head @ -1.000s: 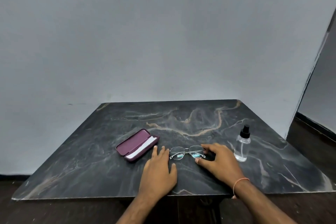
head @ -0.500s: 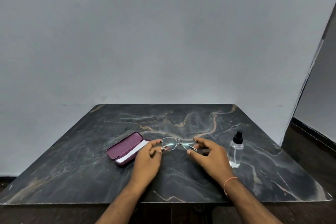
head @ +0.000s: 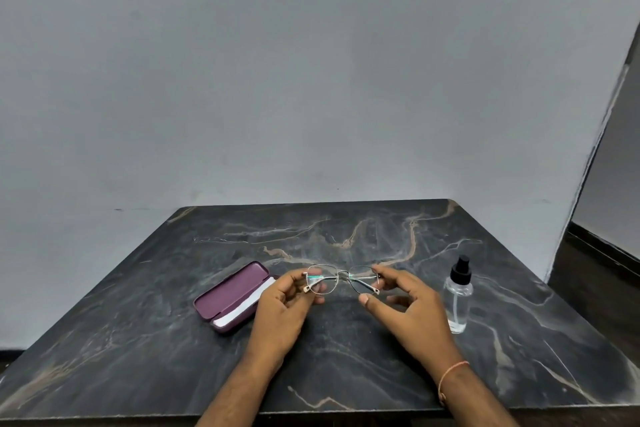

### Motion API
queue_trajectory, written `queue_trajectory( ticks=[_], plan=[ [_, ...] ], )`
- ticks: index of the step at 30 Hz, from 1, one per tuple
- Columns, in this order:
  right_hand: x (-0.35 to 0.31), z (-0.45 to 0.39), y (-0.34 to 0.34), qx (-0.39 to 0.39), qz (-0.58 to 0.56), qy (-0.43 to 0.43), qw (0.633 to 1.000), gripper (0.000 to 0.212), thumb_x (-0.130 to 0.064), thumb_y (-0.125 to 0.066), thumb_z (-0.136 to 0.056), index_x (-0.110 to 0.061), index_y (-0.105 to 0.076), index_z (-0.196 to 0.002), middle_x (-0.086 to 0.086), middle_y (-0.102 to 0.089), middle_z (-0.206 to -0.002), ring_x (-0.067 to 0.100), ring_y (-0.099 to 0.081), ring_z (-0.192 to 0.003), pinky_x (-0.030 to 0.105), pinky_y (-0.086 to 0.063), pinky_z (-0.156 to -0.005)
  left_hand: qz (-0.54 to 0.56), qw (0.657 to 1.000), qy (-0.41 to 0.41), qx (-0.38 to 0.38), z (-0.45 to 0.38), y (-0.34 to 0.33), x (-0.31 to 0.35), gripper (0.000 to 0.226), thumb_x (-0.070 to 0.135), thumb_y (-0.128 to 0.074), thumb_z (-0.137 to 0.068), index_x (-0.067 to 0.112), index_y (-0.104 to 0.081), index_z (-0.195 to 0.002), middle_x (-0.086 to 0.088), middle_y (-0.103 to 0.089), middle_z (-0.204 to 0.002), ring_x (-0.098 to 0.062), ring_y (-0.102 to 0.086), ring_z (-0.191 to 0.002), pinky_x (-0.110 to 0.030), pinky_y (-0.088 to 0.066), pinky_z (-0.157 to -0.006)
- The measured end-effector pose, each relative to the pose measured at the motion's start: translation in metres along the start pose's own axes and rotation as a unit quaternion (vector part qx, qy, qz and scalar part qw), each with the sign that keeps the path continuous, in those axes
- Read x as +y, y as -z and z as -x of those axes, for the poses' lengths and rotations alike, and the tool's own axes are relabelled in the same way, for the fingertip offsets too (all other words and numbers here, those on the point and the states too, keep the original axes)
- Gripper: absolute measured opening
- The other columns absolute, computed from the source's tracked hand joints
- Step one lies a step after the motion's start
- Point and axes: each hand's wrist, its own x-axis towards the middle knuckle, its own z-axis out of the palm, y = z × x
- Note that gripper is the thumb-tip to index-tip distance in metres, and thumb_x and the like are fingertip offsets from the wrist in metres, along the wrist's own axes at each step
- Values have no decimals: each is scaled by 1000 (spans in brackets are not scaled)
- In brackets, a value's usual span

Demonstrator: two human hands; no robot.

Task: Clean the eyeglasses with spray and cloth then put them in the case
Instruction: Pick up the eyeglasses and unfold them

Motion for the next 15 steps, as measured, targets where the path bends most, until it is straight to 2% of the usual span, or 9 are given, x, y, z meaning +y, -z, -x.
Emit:
queue_trajectory(
  ticks=[3,7,11,15],
  plan=[
    [-3,2,2,-4,-3,14,1000,51,-25,-97,-79,-47,-78,-122,-18,-75,-108,9,-71,-109,31,-62,-91,-28,999,-38,-9,4,-3,3,23,2,-77,-97,20,-81,-111,-1,-85,-104,-20,-82,-87,-16,-59,-77],
    [-6,5,1,-6,-11,24,1000,50,-29,-96,-79,-50,-78,-121,-14,-76,-110,12,-72,-110,40,-64,-92,-52,995,-82,-18,11,-4,8,26,3,-72,-100,19,-78,-119,7,-83,-112,-21,-82,-84,-16,-59,-79],
    [-10,8,-1,7,-13,48,999,49,-48,-90,-75,-50,-77,-122,-12,-76,-111,13,-73,-111,42,-65,-91,-51,993,-102,-16,14,-3,9,24,-1,-70,-101,17,-79,-114,7,-82,-110,-21,-82,-80,-16,-59,-75],
    [-10,10,-1,7,-9,62,998,49,-47,-90,-76,-49,-77,-123,-9,-75,-110,16,-73,-111,43,-65,-91,-55,992,-114,-15,16,-3,8,22,3,-70,-102,22,-79,-109,6,-81,-107,-21,-81,-79,-18,-59,-74]
  ],
)
